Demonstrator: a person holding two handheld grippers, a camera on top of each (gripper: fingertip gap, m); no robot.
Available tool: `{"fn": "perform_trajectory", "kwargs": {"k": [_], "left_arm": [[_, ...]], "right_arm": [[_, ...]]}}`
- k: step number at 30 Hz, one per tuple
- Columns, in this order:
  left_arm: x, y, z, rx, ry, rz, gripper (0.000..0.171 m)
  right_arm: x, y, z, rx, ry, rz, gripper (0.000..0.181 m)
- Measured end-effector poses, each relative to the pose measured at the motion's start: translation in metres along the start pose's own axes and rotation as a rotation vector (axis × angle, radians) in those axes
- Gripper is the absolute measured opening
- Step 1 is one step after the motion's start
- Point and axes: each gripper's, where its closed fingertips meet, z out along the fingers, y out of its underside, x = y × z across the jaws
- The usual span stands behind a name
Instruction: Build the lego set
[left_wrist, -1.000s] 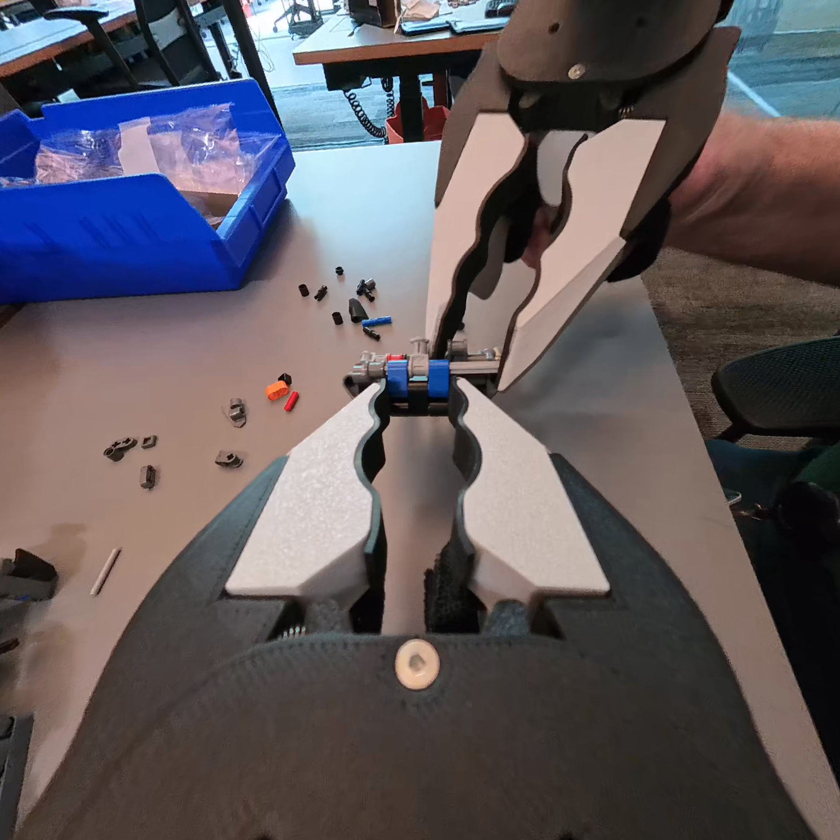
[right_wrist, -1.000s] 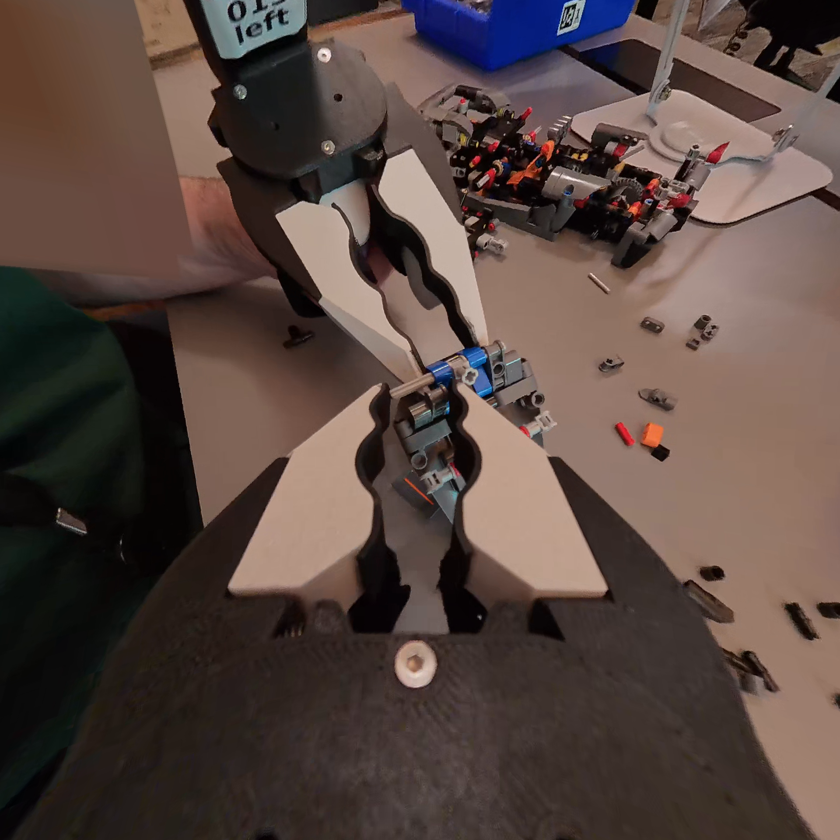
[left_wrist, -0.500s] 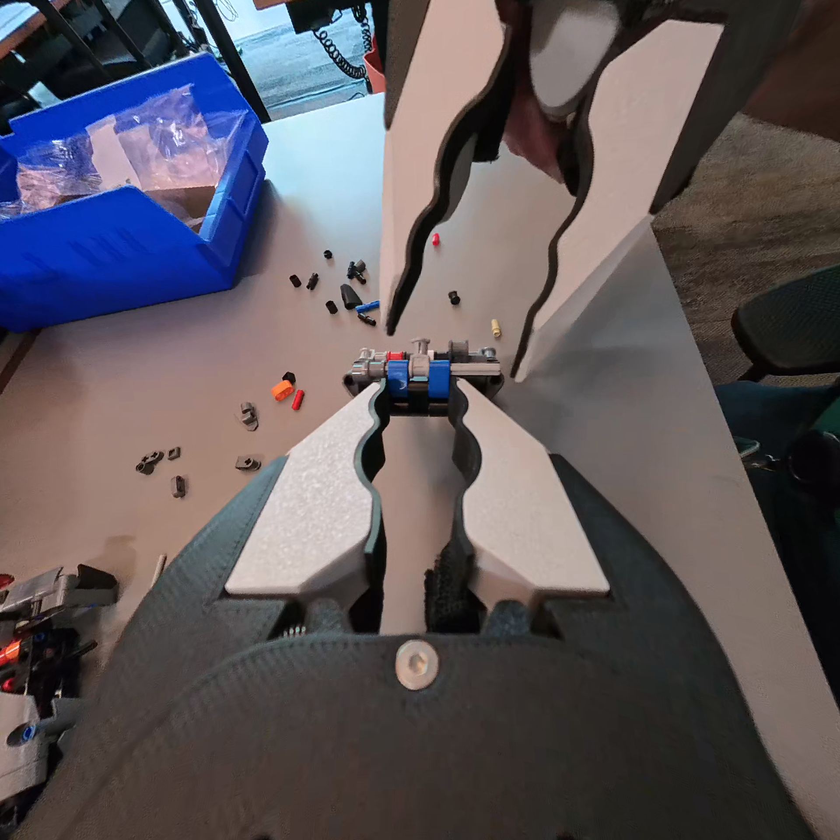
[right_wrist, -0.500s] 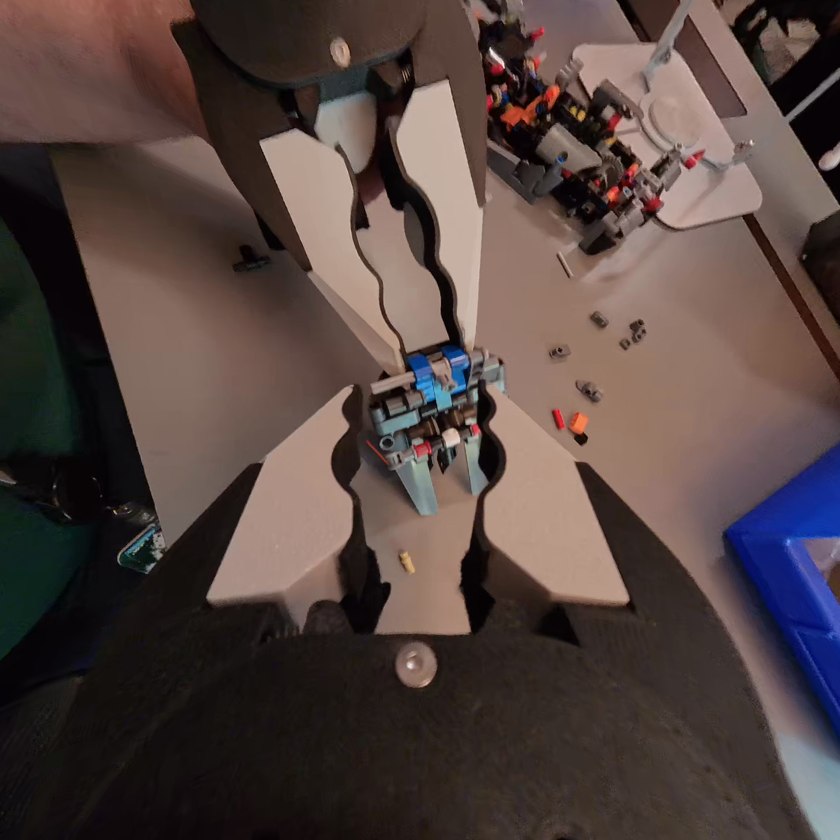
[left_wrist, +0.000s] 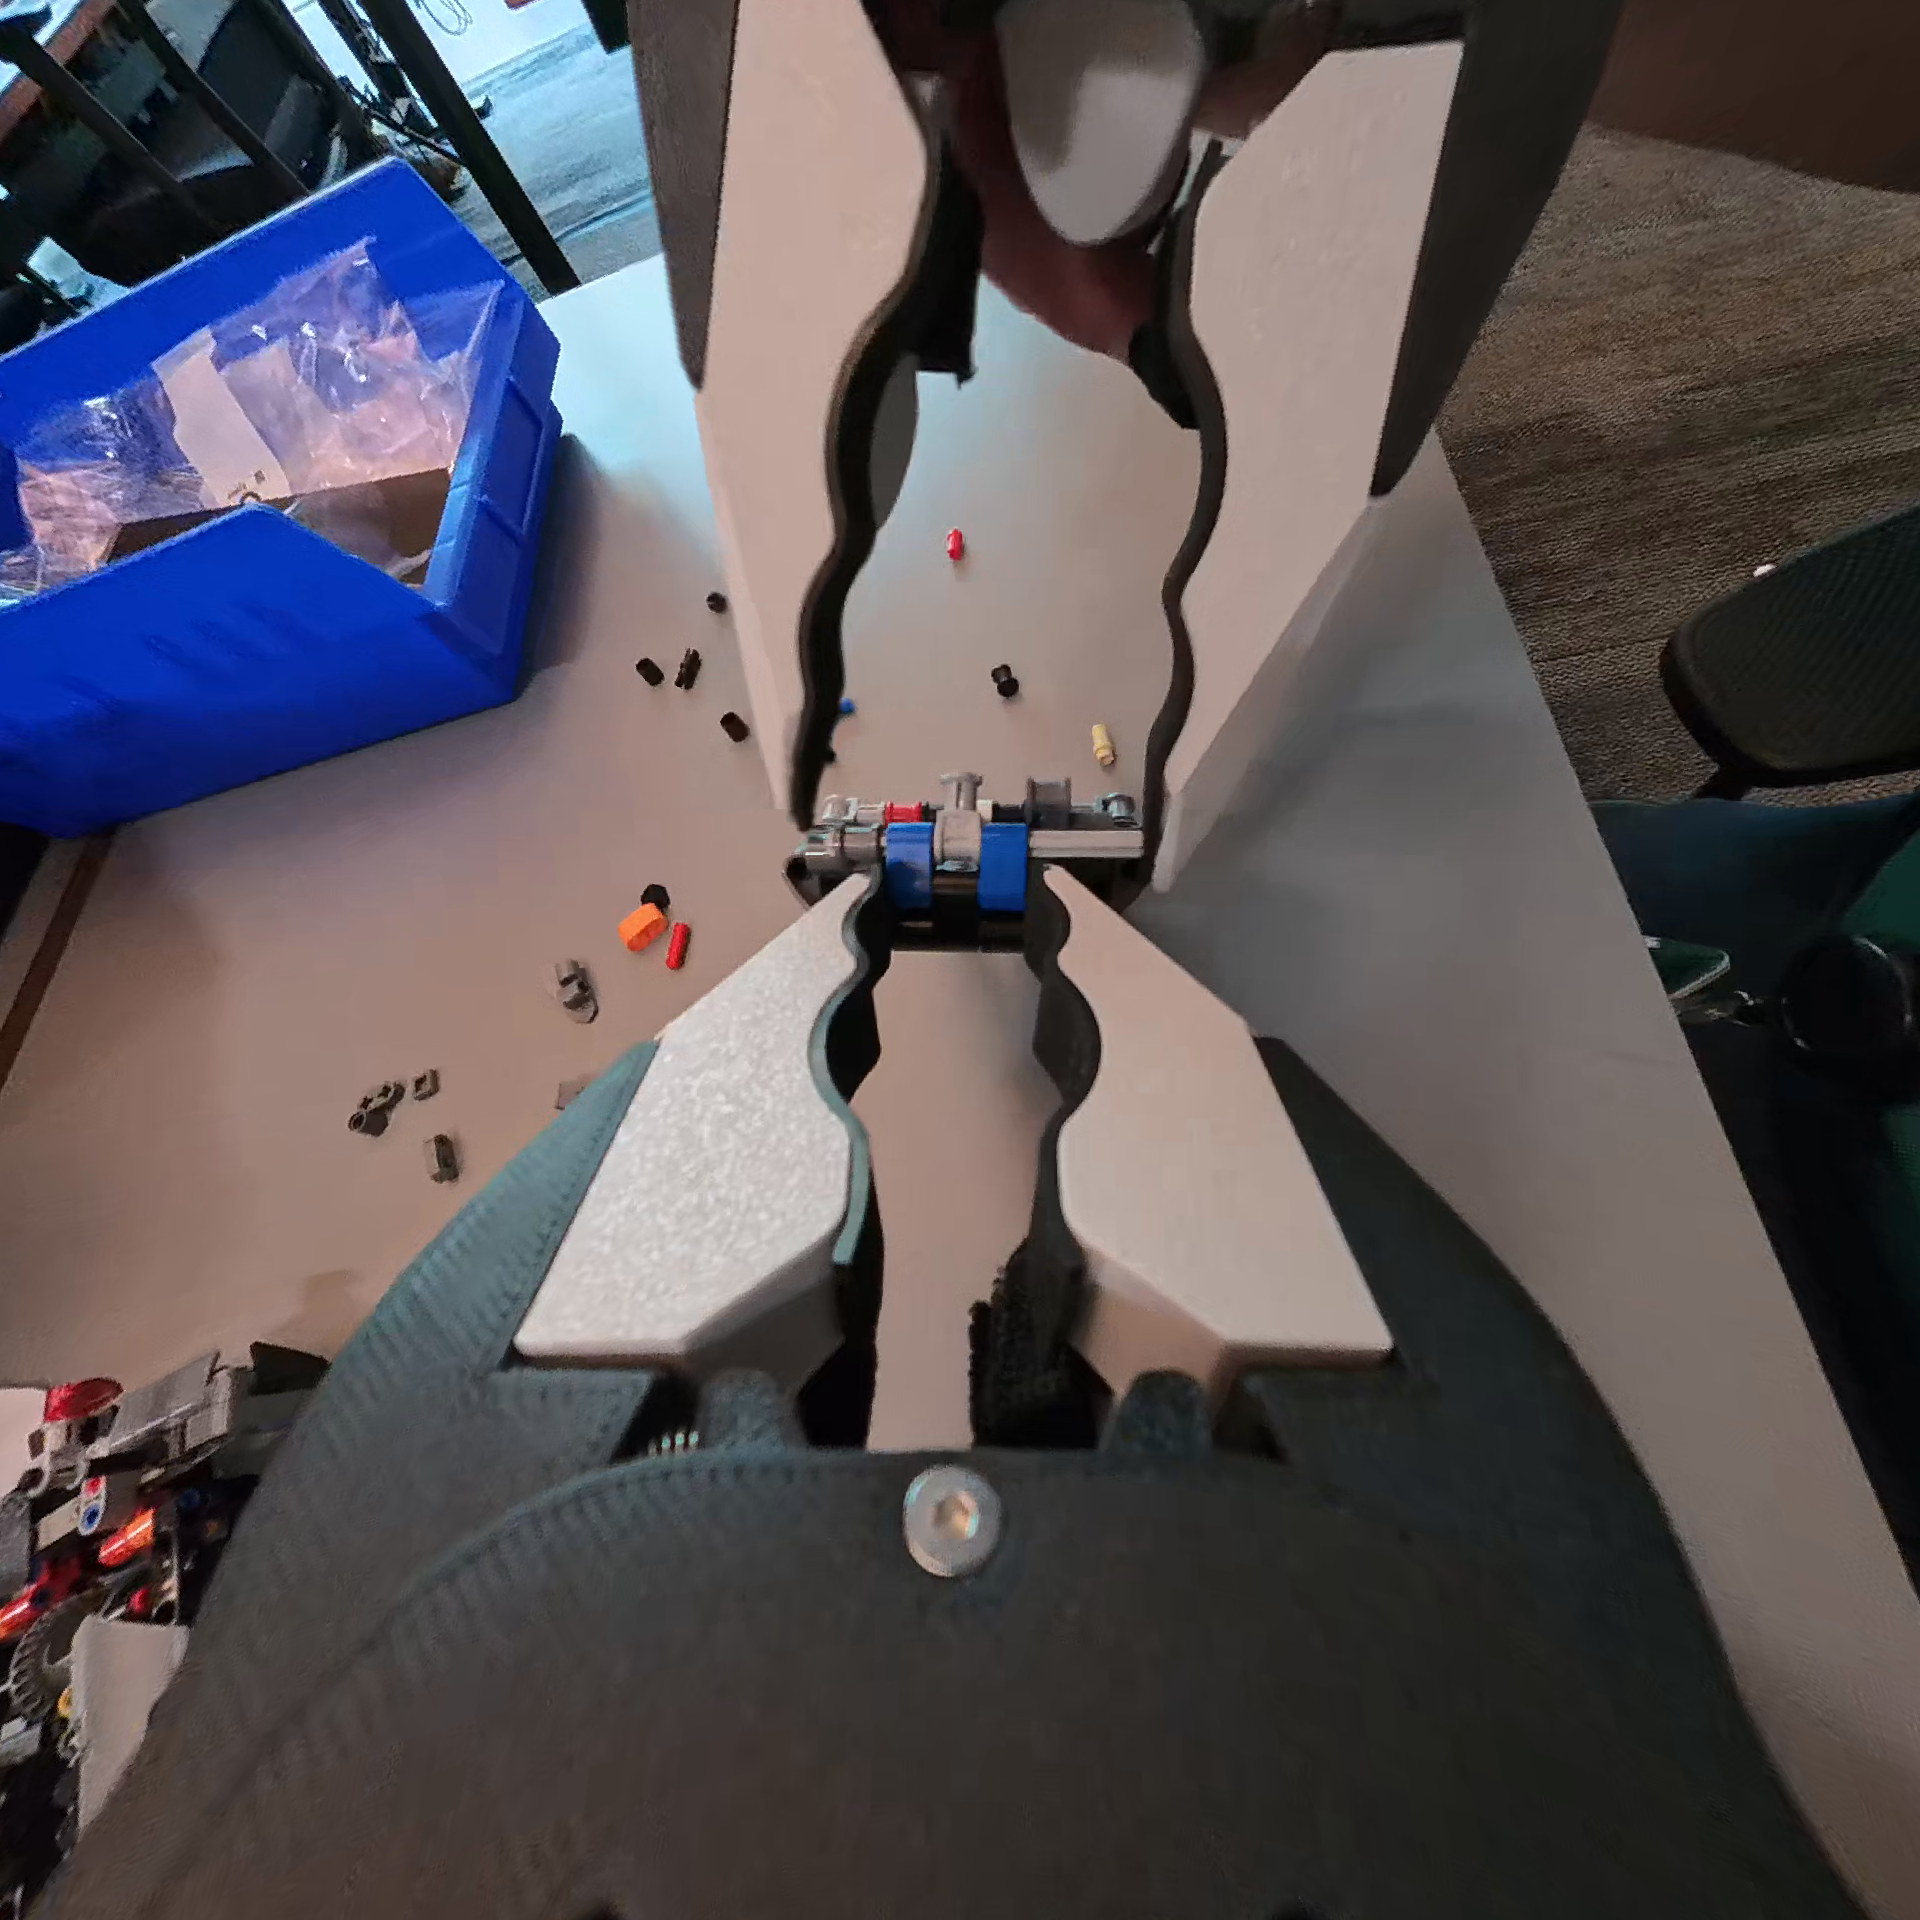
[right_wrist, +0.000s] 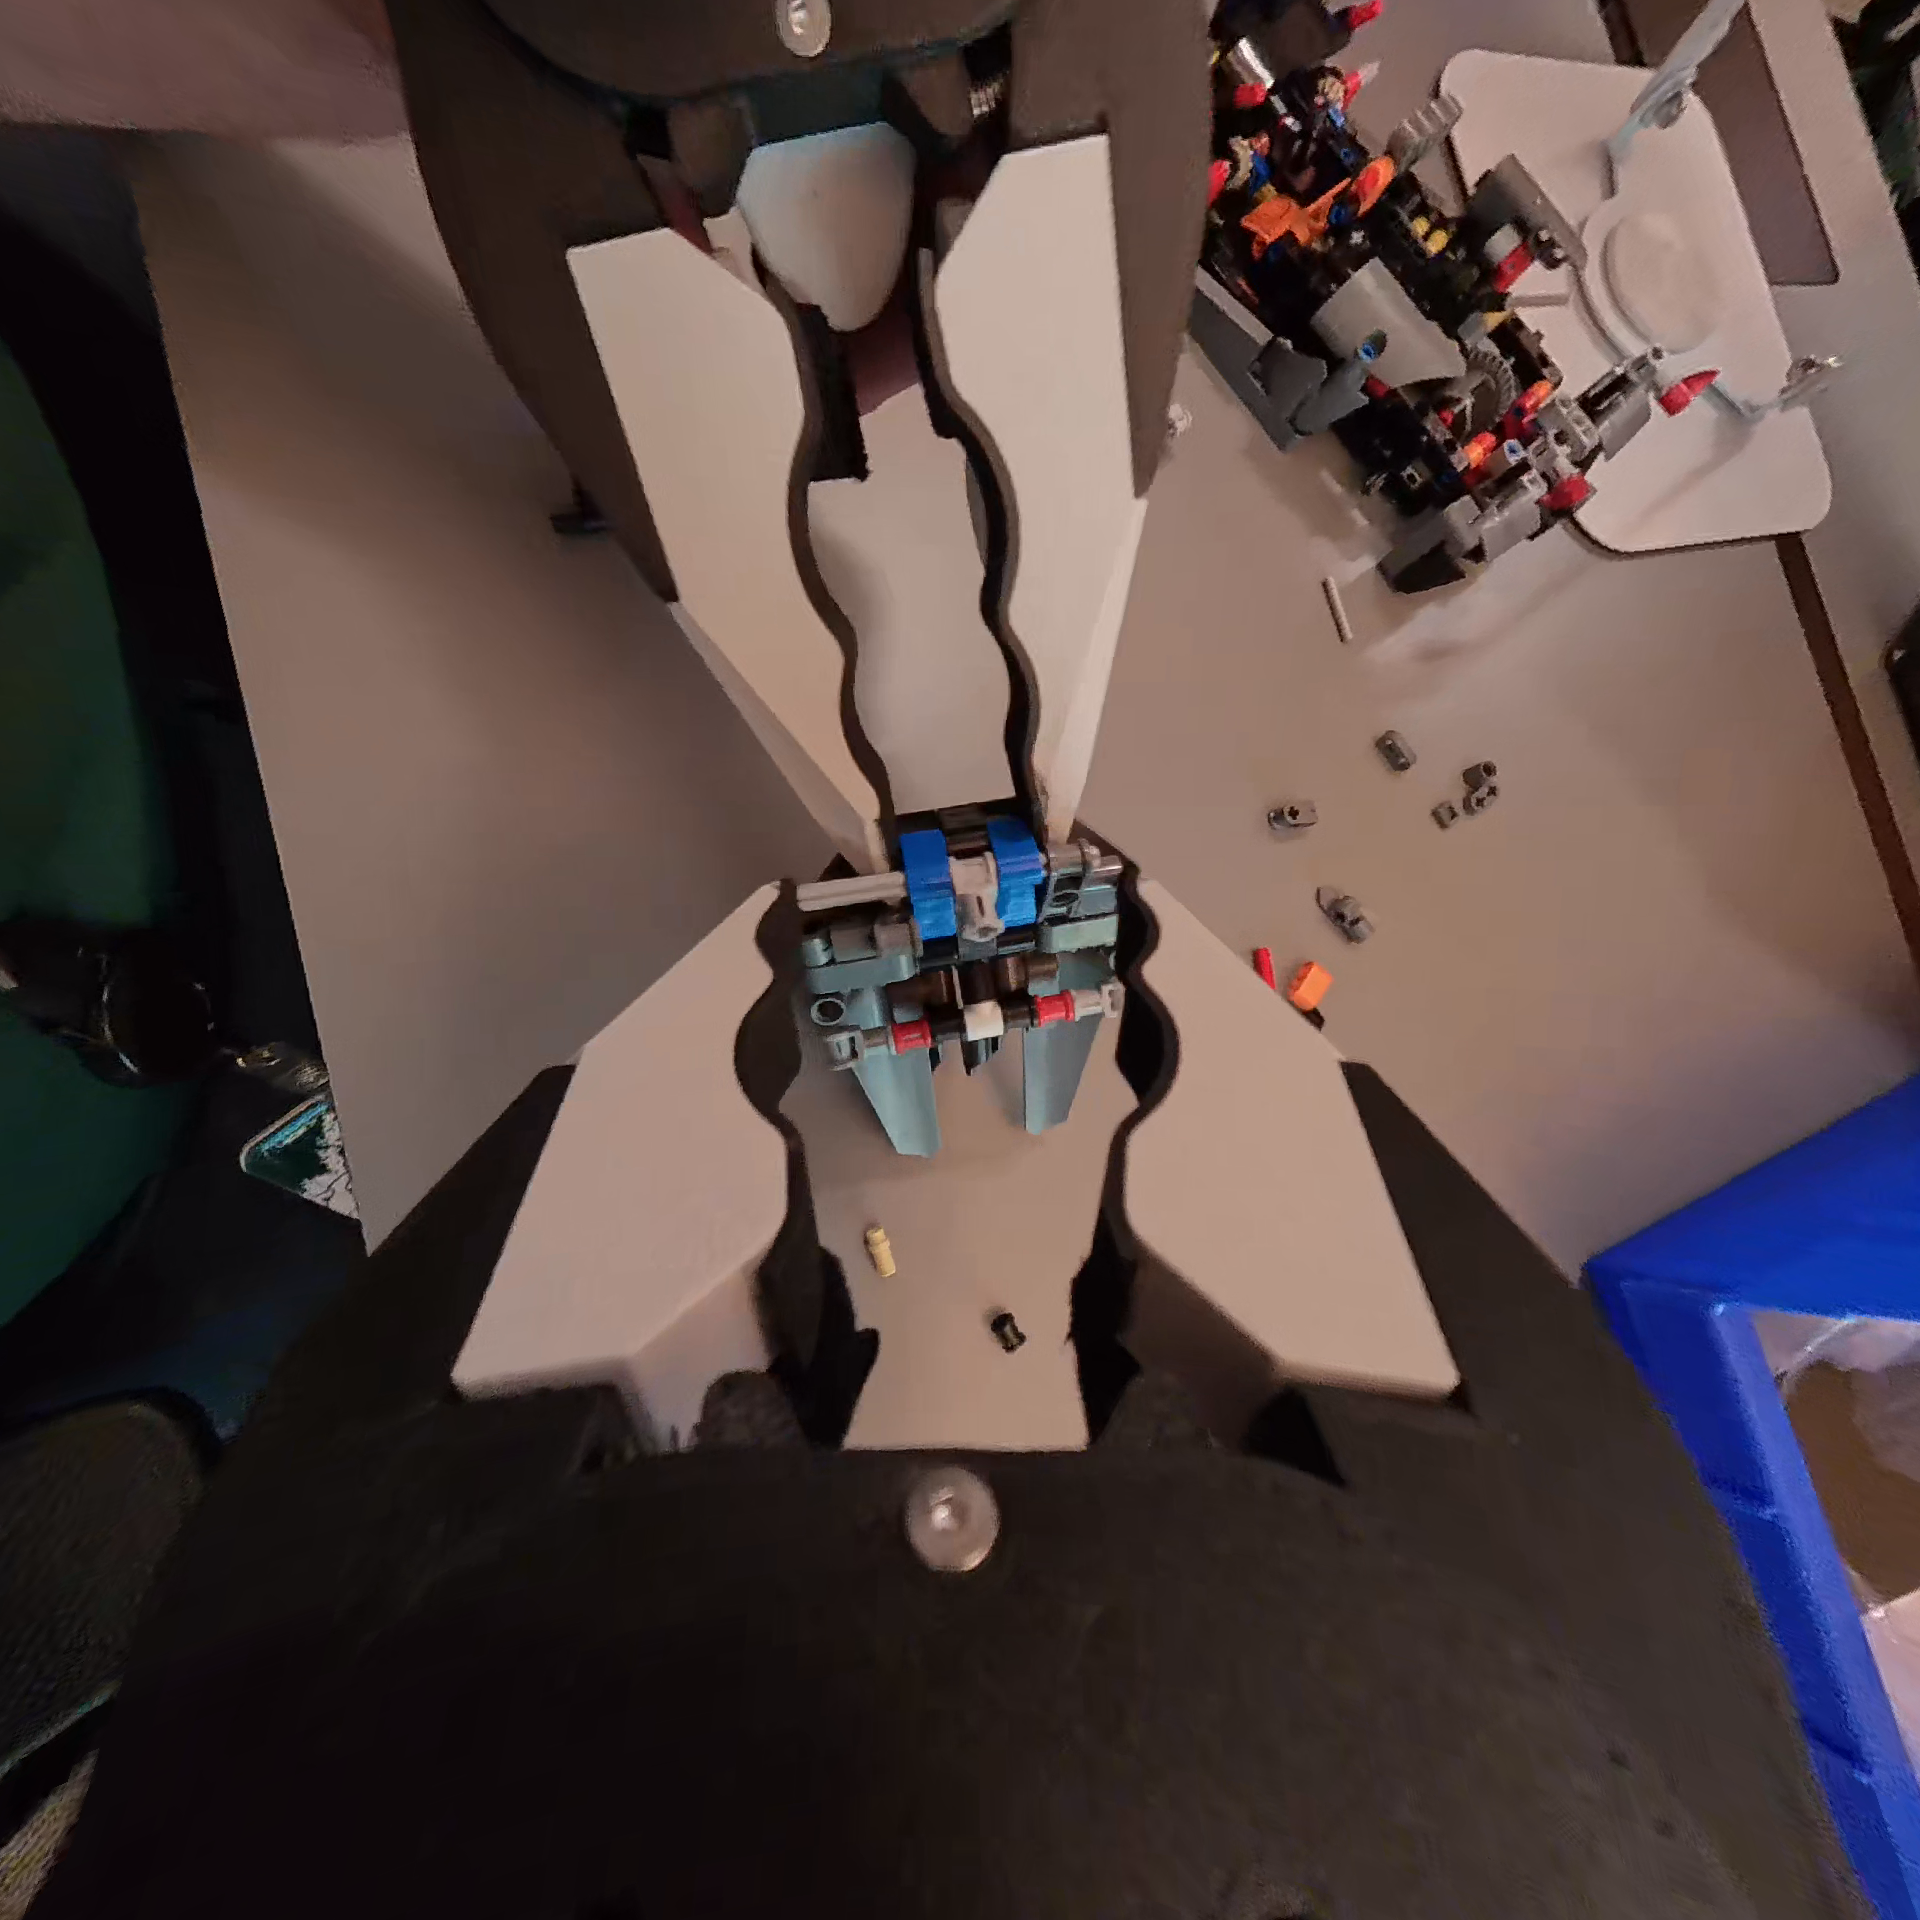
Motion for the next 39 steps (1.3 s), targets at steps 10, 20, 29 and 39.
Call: {"fn": "perform_trajectory", "kwargs": {"k": [10,20,29,39], "left_arm": [[0.0044,-0.0002,0.0031,-0.018,0.027,0.029,0.024],[0.0039,0.0022,0.0057,-0.027,0.029,0.038,0.023],[0.0030,0.0032,0.0066,-0.034,0.023,0.043,0.023],[0.0020,0.0070,0.0066,-0.043,0.018,0.042,0.023]], "right_arm": [[-0.0063,0.0033,-0.0018,-0.024,-0.074,0.006,0.053],[-0.0056,0.0056,-0.0001,-0.010,-0.126,0.030,0.051],[-0.0051,0.0067,0.0008,-0.024,-0.135,0.007,0.051],[-0.0018,0.0063,0.0049,-0.031,-0.144,0.000,0.044]]}}
